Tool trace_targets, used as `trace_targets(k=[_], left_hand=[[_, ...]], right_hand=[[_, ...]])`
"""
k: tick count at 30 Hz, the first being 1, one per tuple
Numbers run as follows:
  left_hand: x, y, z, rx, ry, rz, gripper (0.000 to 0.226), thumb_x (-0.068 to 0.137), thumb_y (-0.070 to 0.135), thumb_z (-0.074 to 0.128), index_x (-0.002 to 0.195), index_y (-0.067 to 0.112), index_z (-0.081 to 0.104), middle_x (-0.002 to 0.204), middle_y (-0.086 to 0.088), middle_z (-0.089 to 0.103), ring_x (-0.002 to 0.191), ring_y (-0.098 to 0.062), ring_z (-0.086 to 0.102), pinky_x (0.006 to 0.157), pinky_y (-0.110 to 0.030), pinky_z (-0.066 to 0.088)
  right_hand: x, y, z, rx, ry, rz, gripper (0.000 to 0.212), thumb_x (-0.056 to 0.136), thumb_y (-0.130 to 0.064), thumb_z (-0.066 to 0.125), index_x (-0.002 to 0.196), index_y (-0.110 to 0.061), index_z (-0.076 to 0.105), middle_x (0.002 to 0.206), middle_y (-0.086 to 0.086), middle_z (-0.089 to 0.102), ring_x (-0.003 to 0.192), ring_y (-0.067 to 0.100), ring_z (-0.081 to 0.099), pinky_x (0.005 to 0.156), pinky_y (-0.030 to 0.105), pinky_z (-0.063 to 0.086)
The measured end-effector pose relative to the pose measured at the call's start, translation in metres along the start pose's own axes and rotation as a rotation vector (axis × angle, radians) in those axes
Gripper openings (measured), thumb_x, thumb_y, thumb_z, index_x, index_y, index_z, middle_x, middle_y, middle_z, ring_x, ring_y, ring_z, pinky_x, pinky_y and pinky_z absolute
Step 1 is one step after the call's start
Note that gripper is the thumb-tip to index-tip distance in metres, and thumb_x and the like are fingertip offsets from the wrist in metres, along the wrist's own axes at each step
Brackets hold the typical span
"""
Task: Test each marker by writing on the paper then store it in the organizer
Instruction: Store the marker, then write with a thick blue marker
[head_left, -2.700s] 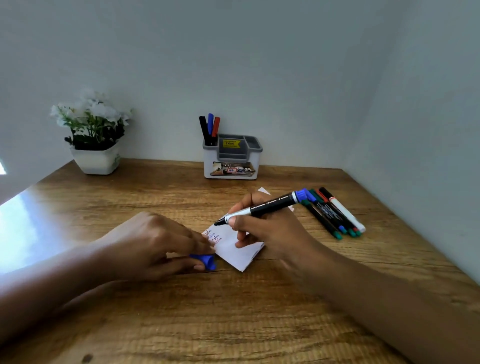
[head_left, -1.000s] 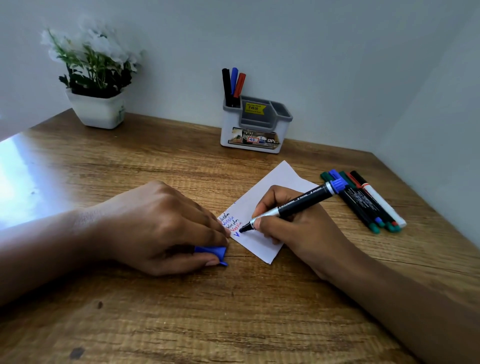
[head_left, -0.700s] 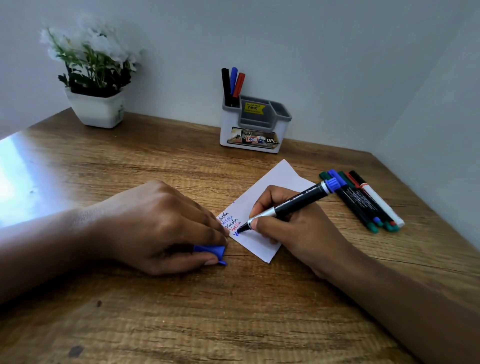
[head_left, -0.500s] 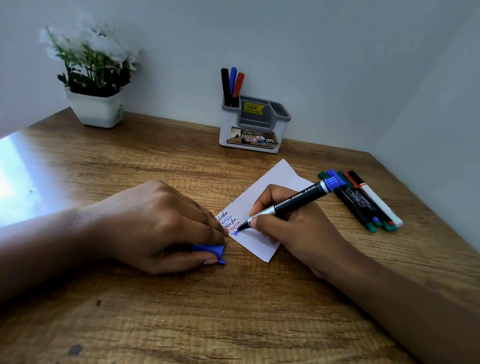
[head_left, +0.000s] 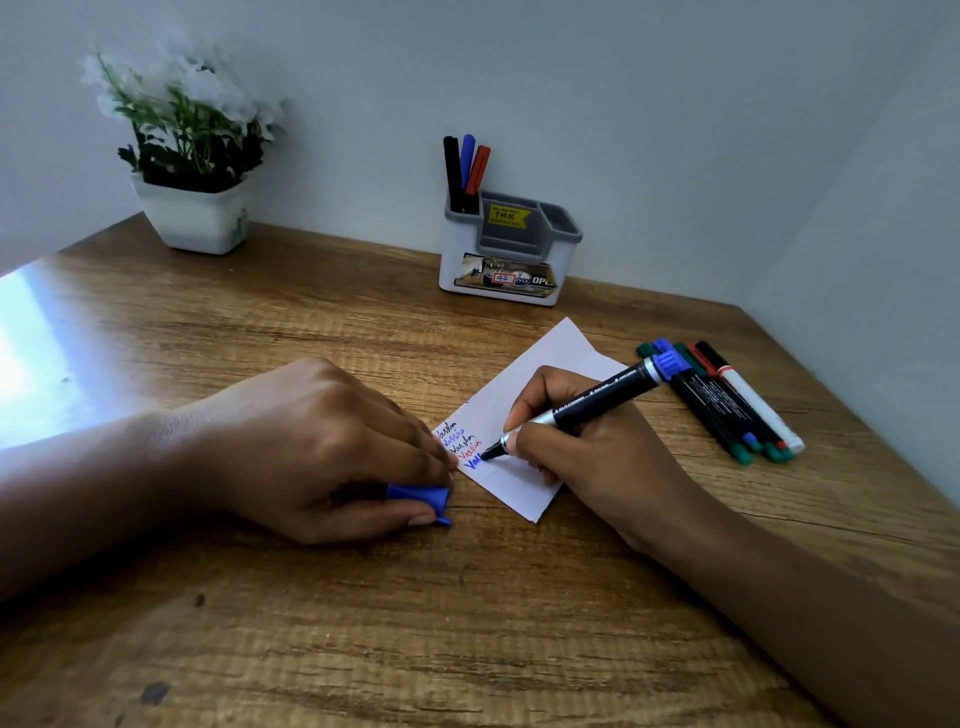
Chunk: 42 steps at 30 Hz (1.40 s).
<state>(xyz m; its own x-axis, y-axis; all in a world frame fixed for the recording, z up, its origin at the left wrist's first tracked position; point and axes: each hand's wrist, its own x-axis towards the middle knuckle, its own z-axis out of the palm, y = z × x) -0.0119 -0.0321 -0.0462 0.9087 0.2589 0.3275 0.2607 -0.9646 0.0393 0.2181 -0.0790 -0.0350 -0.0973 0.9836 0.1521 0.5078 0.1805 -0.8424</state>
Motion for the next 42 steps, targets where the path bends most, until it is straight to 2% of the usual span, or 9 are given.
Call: trace_targets(k=[2, 5, 12, 16, 21, 34, 36, 38, 42], left_hand=[[-0.001, 0.0, 0.002, 0.007, -0.006, -0.013, 0.028, 0.087, 0.042, 0.051, 0.098, 0.029, 0.073, 0.094, 0.009, 0.076, 0.086, -0.017, 0.074, 0.069, -0.043, 0.06], [-0.001, -0.001, 0.001, 0.006, -0.03, -0.021, 0.028, 0.088, 0.042, 0.051, 0.099, 0.029, 0.072, 0.095, 0.009, 0.075, 0.087, -0.017, 0.073, 0.07, -0.042, 0.06], [0.0, -0.002, 0.0, -0.026, 0.001, 0.013, 0.023, 0.092, 0.04, 0.053, 0.103, 0.029, 0.071, 0.099, 0.009, 0.075, 0.094, -0.012, 0.072, 0.071, -0.037, 0.06], [0.004, -0.002, -0.006, -0.09, 0.032, 0.082, 0.027, 0.095, 0.039, 0.056, 0.105, 0.021, 0.074, 0.109, 0.009, 0.074, 0.107, -0.002, 0.066, 0.073, -0.027, 0.059], [0.004, -0.002, -0.005, -0.104, 0.036, 0.083, 0.027, 0.095, 0.039, 0.057, 0.105, 0.021, 0.074, 0.109, 0.009, 0.074, 0.107, -0.002, 0.066, 0.072, -0.029, 0.06], [0.004, -0.002, -0.007, -0.104, 0.029, 0.097, 0.027, 0.095, 0.039, 0.058, 0.105, 0.019, 0.074, 0.11, 0.008, 0.074, 0.108, -0.001, 0.066, 0.074, -0.028, 0.06], [0.004, -0.002, -0.007, -0.103, 0.029, 0.098, 0.028, 0.095, 0.039, 0.057, 0.105, 0.02, 0.074, 0.11, 0.009, 0.074, 0.107, -0.001, 0.066, 0.073, -0.028, 0.06], [0.004, -0.002, -0.008, -0.101, 0.023, 0.095, 0.028, 0.095, 0.04, 0.056, 0.105, 0.021, 0.074, 0.11, 0.009, 0.073, 0.108, -0.001, 0.066, 0.072, -0.027, 0.06], [0.005, -0.002, -0.009, -0.097, 0.017, 0.085, 0.026, 0.094, 0.039, 0.059, 0.106, 0.021, 0.074, 0.111, 0.01, 0.073, 0.108, 0.0, 0.065, 0.074, -0.027, 0.06]], right_hand=[[0.0, 0.0, 0.0, 0.003, 0.001, 0.0, 0.006, 0.076, -0.011, 0.067, 0.072, -0.015, 0.063, 0.065, -0.001, 0.061, 0.059, 0.006, 0.052, 0.059, 0.034, 0.046], [-0.001, -0.001, 0.0, -0.003, -0.007, -0.006, 0.006, 0.078, -0.011, 0.067, 0.075, -0.015, 0.064, 0.069, 0.001, 0.064, 0.058, 0.002, 0.054, 0.057, 0.025, 0.046], [0.0, -0.001, 0.001, -0.019, 0.014, 0.012, 0.006, 0.076, -0.015, 0.067, 0.073, -0.016, 0.063, 0.065, -0.001, 0.062, 0.057, 0.007, 0.052, 0.061, 0.042, 0.049], [0.001, -0.001, 0.001, -0.022, 0.019, 0.012, 0.007, 0.077, -0.014, 0.066, 0.071, -0.017, 0.062, 0.062, -0.004, 0.06, 0.057, 0.007, 0.052, 0.06, 0.04, 0.047], [0.001, -0.002, 0.002, -0.007, 0.023, 0.029, 0.006, 0.078, -0.013, 0.065, 0.073, -0.016, 0.062, 0.06, -0.005, 0.059, 0.052, 0.005, 0.052, 0.057, 0.032, 0.046], [0.0, -0.004, 0.003, -0.041, 0.044, 0.051, 0.005, 0.077, -0.02, 0.064, 0.075, -0.016, 0.061, 0.065, -0.002, 0.06, 0.058, 0.005, 0.053, 0.06, 0.036, 0.049], [-0.001, -0.006, 0.003, -0.085, 0.031, 0.01, 0.006, 0.077, -0.02, 0.063, 0.075, -0.016, 0.06, 0.068, -0.001, 0.061, 0.06, 0.002, 0.053, 0.058, 0.03, 0.046], [-0.004, -0.009, 0.002, -0.135, 0.005, -0.038, 0.006, 0.077, -0.019, 0.063, 0.075, -0.017, 0.058, 0.073, 0.0, 0.062, 0.063, 0.002, 0.053, 0.053, 0.018, 0.041], [-0.007, -0.009, 0.001, -0.203, -0.041, -0.113, 0.008, 0.076, -0.016, 0.064, 0.075, -0.016, 0.057, 0.076, 0.001, 0.062, 0.066, 0.006, 0.054, 0.052, 0.014, 0.039]])
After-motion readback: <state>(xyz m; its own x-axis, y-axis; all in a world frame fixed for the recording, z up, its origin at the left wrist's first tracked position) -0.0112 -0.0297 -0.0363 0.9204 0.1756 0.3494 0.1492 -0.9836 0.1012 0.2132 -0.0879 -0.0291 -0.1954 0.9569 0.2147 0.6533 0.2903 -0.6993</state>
